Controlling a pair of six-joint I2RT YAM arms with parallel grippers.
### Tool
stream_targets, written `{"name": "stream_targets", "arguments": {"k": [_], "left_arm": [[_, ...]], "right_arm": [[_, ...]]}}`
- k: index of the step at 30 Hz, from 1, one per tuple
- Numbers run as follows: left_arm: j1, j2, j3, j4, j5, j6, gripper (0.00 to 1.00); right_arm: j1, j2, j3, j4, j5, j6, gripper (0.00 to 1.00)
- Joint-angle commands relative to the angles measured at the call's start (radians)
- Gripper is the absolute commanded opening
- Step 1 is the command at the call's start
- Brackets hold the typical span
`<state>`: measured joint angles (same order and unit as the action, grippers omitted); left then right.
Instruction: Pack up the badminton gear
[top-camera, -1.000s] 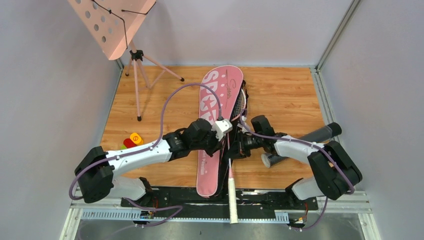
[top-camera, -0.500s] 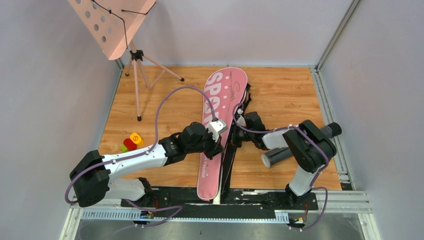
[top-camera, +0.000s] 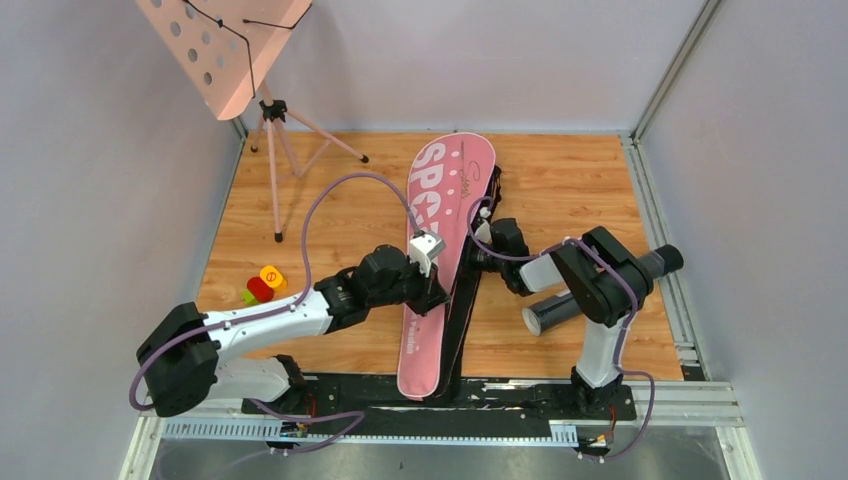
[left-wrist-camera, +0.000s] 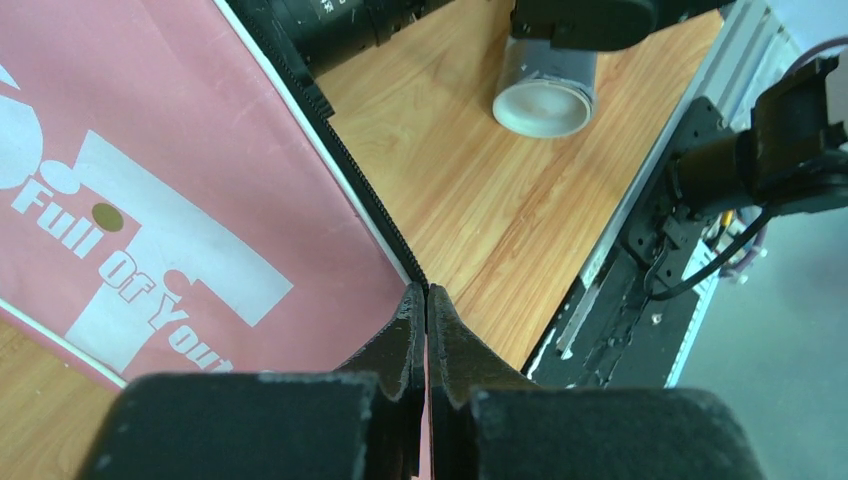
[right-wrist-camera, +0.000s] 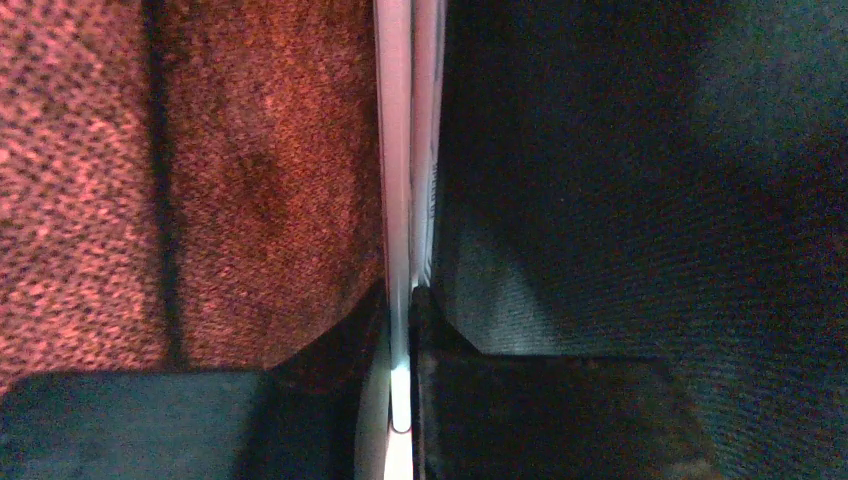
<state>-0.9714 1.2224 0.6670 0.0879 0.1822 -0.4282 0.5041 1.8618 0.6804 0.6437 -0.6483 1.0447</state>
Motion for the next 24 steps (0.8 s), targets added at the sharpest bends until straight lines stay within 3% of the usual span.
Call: {"name": "stream_targets", "arguments": {"k": [1,6,11,12,16,18,24], "left_arm": [[-0.008,-0.019,-0.007,0.149,0.081,-0.141,0.00],[-0.008,-0.025,-0.015,0.137,0.046,-0.139,0.00],[-0.003,-0.032,-0.008,0.051,-0.081,-0.123,0.01],[-0.002,-0.035,-0.004,0.025,-0.092,-0.120,0.05],[-0.001,-0.050,0.039,-0.073,-0.166,-0.083,0.22],[0.000,-0.061,0.074,-0.146,-0.192,-0.042,0.25],[-0.001,-0.085,0.132,-0.286,-0.254,0.036,0.31]], "right_arm": [[-0.007,0.052,0.054,0.286,0.076,0.051,0.00],[-0.004,0.079,0.061,0.306,0.106,0.044,0.00],[0.004,0.032,0.094,0.082,0.110,-0.014,0.24],[0.006,0.011,0.106,-0.002,0.122,-0.037,0.32],[0.008,-0.066,0.144,-0.270,0.150,-0.118,0.48],[0.007,-0.090,0.142,-0.350,0.123,-0.143,0.61],[-0.011,-0.193,0.113,-0.546,0.116,-0.178,0.64]]}}
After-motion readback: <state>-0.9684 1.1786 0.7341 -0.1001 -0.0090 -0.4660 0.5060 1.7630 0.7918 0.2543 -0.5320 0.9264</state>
